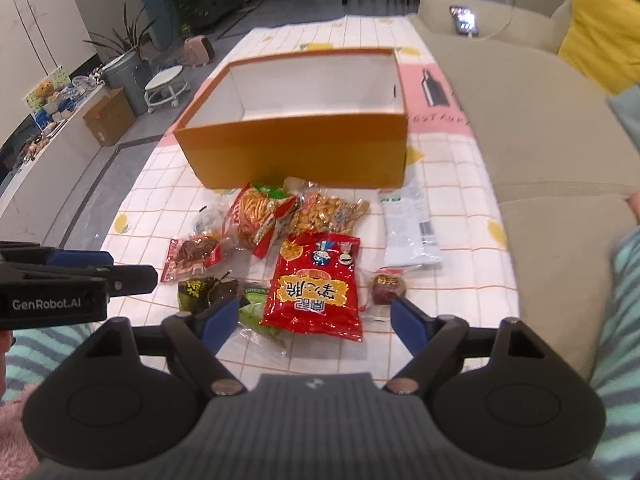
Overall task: Organize snacks
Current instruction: 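Grasp the braised-meat packet with the left tool while the right tool grasps the red snack bag, then carry both packets over the orange box and lower them inside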
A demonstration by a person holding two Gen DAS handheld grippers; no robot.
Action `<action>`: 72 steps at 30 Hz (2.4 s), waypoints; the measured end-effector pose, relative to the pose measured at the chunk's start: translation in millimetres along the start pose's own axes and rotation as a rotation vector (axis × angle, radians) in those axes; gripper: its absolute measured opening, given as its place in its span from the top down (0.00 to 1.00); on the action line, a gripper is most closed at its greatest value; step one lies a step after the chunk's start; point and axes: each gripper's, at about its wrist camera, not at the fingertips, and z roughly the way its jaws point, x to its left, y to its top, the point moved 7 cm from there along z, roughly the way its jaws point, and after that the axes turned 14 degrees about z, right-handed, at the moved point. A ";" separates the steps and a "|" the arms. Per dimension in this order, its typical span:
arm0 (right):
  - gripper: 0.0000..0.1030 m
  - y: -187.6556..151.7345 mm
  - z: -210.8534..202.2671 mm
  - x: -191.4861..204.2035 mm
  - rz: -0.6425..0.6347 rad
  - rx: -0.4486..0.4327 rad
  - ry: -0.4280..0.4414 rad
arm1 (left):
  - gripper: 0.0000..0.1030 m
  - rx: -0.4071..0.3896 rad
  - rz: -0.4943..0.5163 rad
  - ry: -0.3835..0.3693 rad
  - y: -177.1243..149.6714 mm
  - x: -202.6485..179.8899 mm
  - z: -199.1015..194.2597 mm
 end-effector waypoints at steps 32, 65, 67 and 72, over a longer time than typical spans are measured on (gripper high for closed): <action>0.14 10.0 155.3 -1.1 0.029 0.293 -0.033 | 0.22 0.123 0.367 0.109 -5.5 20.6 129.8; 0.34 29.3 100.4 0.7 -0.006 0.163 0.007 | 0.87 -0.115 0.192 0.211 24.5 38.8 45.2; 0.34 32.2 94.4 3.1 -0.011 0.146 0.017 | 0.88 -0.137 0.134 0.177 29.1 41.8 32.8; 0.34 44.3 75.5 11.8 -0.035 0.099 0.052 | 0.89 -0.196 0.078 0.141 44.6 43.3 9.4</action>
